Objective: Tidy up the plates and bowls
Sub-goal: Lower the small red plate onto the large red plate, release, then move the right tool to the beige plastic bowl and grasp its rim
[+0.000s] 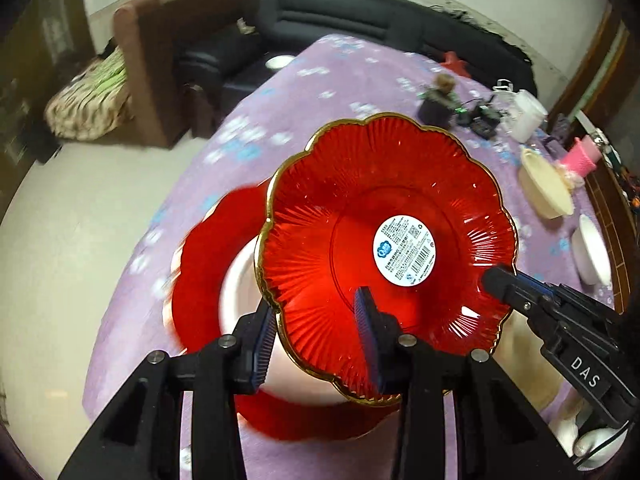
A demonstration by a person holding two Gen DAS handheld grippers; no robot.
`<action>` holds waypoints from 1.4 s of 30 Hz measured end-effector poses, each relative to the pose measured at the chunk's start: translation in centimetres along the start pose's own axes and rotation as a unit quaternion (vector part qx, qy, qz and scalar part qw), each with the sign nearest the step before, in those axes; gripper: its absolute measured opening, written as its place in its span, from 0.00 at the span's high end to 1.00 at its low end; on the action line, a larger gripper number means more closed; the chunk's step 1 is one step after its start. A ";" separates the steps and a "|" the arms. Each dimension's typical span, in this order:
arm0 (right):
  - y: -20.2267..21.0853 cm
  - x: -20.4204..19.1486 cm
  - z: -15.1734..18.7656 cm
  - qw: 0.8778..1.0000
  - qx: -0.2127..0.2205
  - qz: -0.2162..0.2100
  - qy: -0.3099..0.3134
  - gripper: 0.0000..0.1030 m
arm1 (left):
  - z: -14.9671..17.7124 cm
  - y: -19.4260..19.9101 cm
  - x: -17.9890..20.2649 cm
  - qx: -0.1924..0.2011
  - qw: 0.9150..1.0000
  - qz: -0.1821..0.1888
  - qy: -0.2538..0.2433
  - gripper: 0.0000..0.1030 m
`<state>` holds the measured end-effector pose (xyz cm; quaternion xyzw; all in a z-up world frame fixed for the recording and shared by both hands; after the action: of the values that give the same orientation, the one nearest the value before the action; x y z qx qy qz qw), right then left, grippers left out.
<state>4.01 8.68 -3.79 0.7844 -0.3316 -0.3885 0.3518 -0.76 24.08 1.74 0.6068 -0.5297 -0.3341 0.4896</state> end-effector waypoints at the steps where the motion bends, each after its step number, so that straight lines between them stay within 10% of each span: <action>1: -0.7 -0.5 0.2 1.000 -0.007 -0.004 0.000 0.87 | 0.4 -0.3 -0.9 -0.004 1.000 -0.006 0.006 0.65; 14: -4.1 -2.2 0.8 0.999 -0.029 0.014 0.005 0.84 | 1.9 -1.3 -4.1 0.005 0.999 -0.039 0.017 0.52; 25: -0.5 -2.3 0.7 0.999 0.027 0.018 0.017 0.60 | 3.7 2.1 -5.4 0.062 0.996 -0.015 0.066 0.39; 34: 3.5 -0.2 4.5 0.998 0.055 0.021 0.005 0.58 | 6.9 6.9 -1.0 0.180 0.979 -0.096 0.020 0.25; 42: 6.4 1.2 8.2 0.996 0.086 0.023 -0.001 0.55 | 9.7 7.5 2.7 0.197 0.975 -0.100 0.004 0.22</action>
<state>-3.93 1.90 -2.71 0.8037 -0.3821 -0.3508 0.2915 -11.48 19.39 6.29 0.7425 -0.5195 -0.2681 0.3270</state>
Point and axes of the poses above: each gripper's, at about its wrist camera, not at the fingertips, and y roughly against the way its jaws point, x to its right, z to its underside, the point moved 8 cm from there along -y, roughly the way its jaws point, and after that the axes turned 10 degrees about -x, right-handed, at the moved point
